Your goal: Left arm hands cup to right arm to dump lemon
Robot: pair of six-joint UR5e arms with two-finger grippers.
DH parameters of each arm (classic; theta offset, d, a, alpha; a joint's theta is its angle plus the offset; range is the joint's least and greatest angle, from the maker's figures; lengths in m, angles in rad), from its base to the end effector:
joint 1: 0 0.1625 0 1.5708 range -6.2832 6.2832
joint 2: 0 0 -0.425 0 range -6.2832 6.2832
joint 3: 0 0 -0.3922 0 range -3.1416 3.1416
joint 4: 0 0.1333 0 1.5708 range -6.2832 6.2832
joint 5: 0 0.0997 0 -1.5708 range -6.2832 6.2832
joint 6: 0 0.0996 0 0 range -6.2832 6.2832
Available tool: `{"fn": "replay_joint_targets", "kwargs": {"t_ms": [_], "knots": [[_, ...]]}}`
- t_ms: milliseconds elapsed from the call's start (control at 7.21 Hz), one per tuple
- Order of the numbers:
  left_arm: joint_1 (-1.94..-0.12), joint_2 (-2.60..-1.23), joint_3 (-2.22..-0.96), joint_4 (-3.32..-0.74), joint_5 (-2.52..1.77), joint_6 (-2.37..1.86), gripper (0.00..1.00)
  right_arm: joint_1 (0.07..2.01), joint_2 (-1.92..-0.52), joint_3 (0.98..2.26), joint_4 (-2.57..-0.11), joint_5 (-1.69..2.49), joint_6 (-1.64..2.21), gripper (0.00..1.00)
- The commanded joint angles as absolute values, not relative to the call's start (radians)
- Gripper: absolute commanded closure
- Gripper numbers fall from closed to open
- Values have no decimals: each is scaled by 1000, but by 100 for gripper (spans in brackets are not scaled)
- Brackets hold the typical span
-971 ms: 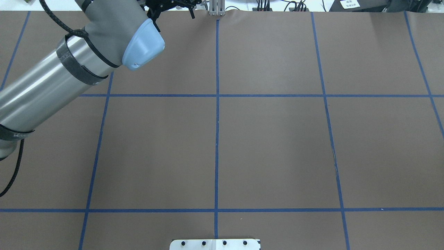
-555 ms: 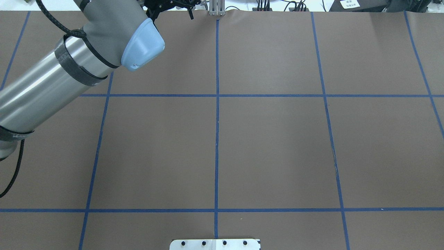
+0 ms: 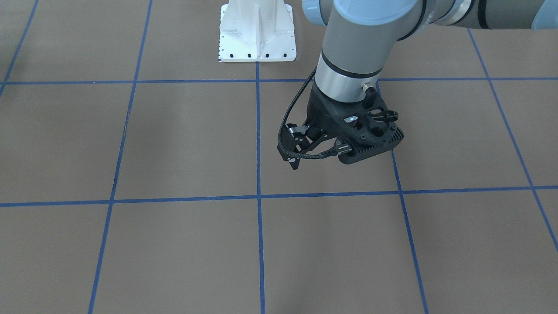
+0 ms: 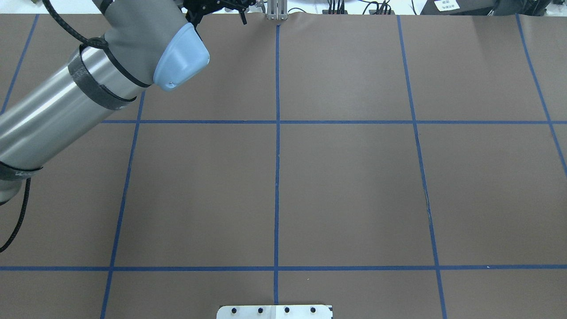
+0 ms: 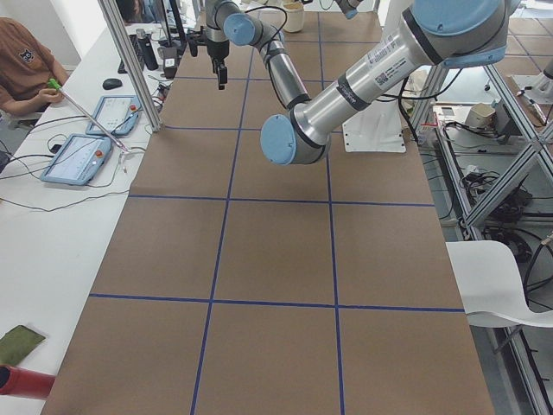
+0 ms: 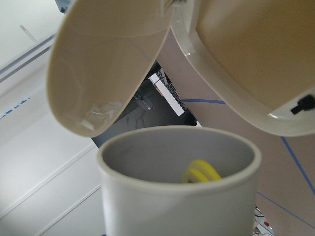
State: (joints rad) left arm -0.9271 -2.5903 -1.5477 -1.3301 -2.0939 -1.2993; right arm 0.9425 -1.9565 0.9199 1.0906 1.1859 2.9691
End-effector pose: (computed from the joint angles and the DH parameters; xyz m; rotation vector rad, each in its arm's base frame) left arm 0.3574 -0.6155 0.0503 0.0053 0.8956 -0.4141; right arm 0.0637 -0.2028 0.7893 -0.0951 -2.0968 1.9577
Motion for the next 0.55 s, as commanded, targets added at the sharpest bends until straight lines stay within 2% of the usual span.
{"fn": "replay_joint_targets", "kwargs": {"t_ms": [0,416], "knots": [[-927,-2591,-1549,-1330,-2094,-1299,0,959,-1954,910,1109,1181,3044,89],[-925,-2596,-1563,-1293,-2094,-1299,0,969,-1924,881,1158,1167,3066,87]]}}
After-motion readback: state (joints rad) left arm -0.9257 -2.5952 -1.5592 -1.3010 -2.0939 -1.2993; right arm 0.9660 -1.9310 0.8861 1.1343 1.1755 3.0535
